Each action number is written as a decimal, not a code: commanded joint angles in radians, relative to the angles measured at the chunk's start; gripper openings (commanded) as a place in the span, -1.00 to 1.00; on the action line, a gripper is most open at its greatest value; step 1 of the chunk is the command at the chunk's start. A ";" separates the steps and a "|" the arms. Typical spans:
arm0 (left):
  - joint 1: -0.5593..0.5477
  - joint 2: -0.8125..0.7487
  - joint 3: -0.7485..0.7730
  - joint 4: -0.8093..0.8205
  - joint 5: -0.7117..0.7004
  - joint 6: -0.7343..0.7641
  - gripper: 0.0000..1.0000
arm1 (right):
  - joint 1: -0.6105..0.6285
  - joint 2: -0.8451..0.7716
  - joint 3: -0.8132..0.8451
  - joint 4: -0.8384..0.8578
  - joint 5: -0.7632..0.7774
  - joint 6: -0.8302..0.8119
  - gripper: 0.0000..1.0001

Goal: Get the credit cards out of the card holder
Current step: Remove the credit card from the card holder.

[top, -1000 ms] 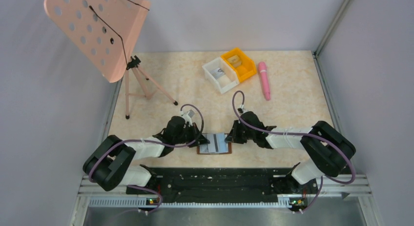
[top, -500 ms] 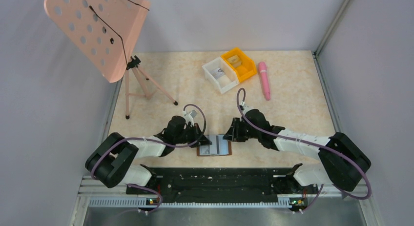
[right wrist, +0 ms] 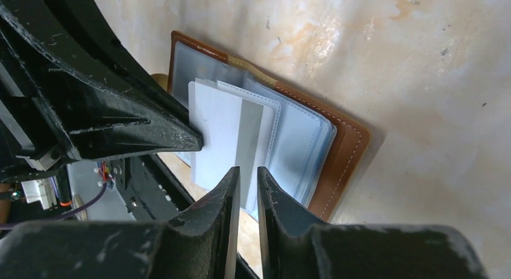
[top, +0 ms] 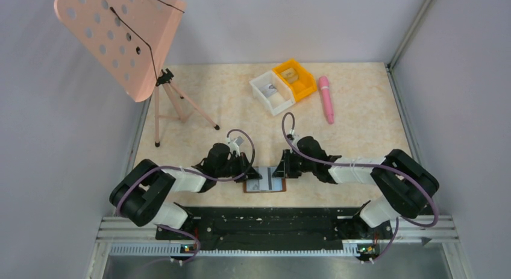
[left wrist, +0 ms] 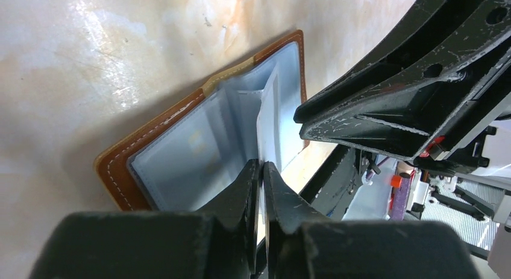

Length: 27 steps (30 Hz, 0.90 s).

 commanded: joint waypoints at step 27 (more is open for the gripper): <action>0.012 -0.010 -0.006 0.055 -0.014 -0.004 -1.00 | -0.007 0.066 0.013 0.054 0.036 0.020 -0.67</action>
